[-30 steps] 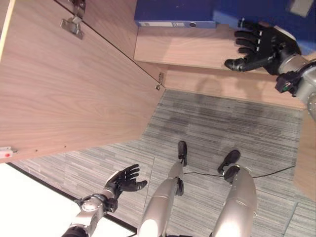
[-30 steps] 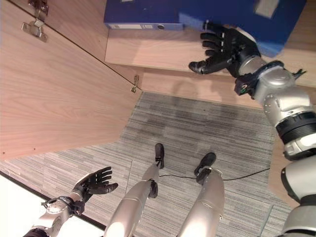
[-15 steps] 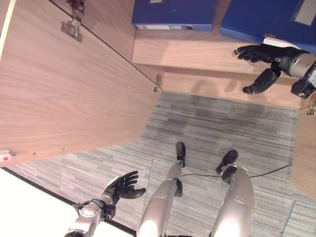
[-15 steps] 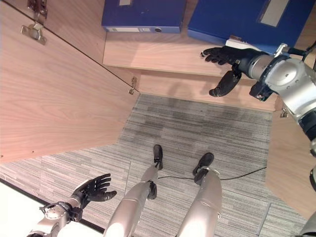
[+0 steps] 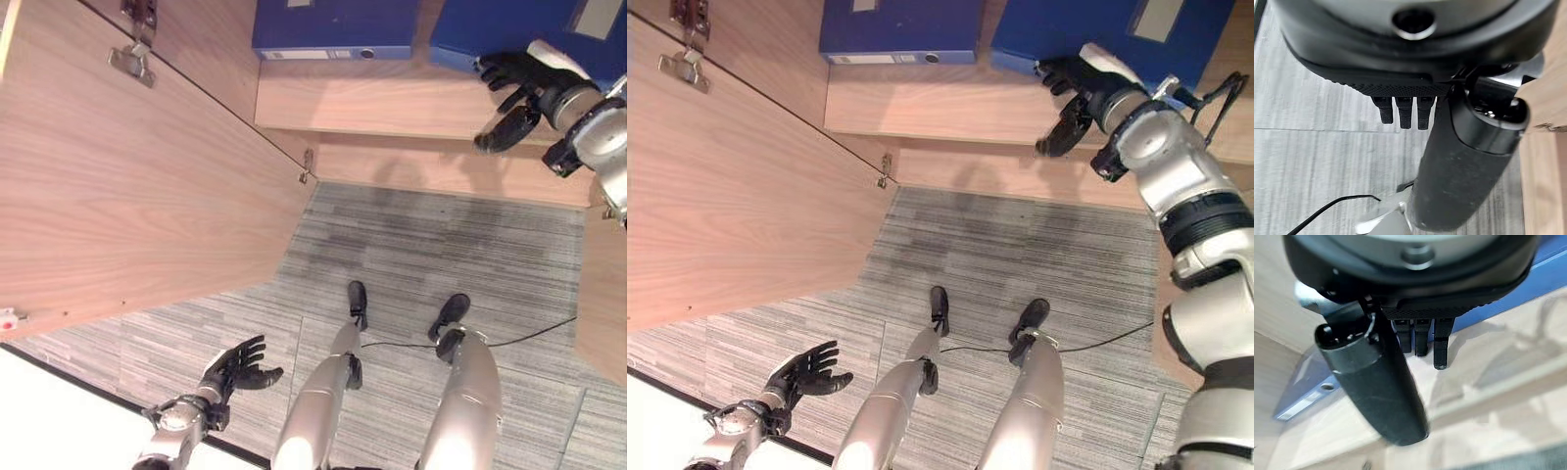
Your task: Put the empty folder in the office cabinet
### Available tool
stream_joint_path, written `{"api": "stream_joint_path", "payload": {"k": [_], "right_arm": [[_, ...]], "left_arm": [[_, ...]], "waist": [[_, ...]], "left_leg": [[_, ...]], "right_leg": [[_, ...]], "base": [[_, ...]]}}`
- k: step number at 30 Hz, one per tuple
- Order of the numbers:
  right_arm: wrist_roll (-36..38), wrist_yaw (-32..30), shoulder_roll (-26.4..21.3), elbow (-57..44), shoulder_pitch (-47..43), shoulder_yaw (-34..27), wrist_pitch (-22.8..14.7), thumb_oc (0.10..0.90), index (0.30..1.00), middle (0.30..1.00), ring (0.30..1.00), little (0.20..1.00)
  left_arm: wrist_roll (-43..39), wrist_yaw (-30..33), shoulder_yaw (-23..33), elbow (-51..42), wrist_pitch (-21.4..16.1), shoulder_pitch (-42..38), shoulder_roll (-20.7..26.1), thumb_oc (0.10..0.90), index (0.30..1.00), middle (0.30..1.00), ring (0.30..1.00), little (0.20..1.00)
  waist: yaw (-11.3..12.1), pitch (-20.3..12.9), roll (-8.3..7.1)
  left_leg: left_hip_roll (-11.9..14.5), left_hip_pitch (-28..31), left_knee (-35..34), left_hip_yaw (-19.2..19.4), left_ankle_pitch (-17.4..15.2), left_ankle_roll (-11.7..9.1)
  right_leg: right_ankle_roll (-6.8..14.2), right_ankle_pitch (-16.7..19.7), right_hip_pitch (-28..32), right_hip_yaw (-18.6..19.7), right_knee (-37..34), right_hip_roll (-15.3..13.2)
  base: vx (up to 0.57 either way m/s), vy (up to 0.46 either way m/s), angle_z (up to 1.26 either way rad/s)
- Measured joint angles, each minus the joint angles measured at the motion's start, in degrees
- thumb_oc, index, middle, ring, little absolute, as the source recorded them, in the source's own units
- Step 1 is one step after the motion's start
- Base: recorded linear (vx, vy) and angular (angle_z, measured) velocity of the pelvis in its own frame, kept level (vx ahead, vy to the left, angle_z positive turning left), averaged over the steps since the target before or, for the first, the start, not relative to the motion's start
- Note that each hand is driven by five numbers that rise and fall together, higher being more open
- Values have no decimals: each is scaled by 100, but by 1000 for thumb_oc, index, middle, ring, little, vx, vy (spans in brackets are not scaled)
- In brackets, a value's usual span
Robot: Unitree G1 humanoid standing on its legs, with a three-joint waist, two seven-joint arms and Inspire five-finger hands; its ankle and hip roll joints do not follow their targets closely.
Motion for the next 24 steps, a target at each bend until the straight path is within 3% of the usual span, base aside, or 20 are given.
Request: {"api": "stream_joint_path", "payload": {"k": [6,10,13,16,19,24], "right_arm": [[-355,-636,404,1279,-476,3,60,800,900,900,900,900],[-1184,-797,449,1838,-763,291,225,800,900,900,900,900],[-2624,-917,429,1733,-802,689,287,800,900,900,900,900],[-3063,-938,365,1635,-764,740,302,800,900,900,900,900],[-3584,-944,273,1415,-729,841,348,800,900,900,900,900],[-3932,-1100,142,1058,-667,1002,411,800,900,900,900,900]], "left_arm": [[-206,187,-30,-43,2,-35,-6,800,900,900,900,900],[-208,257,-73,-62,27,-32,-18,800,900,900,900,900],[-204,282,-30,-194,121,12,-22,800,900,900,900,900],[-200,289,-28,-259,118,12,-48,800,900,900,900,900],[-197,340,-20,-275,119,13,-260,800,900,900,900,900],[-197,398,-26,-322,116,0,-452,800,900,900,900,900]], "waist": [[44,-1,3],[130,-27,40],[147,-49,73],[147,-72,106],[151,-180,260],[145,-205,294]], "left_leg": [[-9,-5,-1,-11,5,4],[-6,-23,-2,-15,-20,-32],[-5,-24,-2,-21,-21,-34],[-6,-40,-4,-43,-22,-35],[-14,-106,-26,-107,-34,-50],[-21,-158,-2,-118,-389,-182]], "right_leg": [[11,-1,-9,6,7,-10],[14,-4,-35,10,18,-9],[20,-7,-34,10,25,-10],[48,-25,-38,6,25,-10],[85,-30,-57,-7,-11,4],[35,73,-48,-17,-241,43]], "base": [[0,0,0],[0,0,0],[0,0,0],[-3,1,2],[-17,4,9],[-5,-1,1]]}}
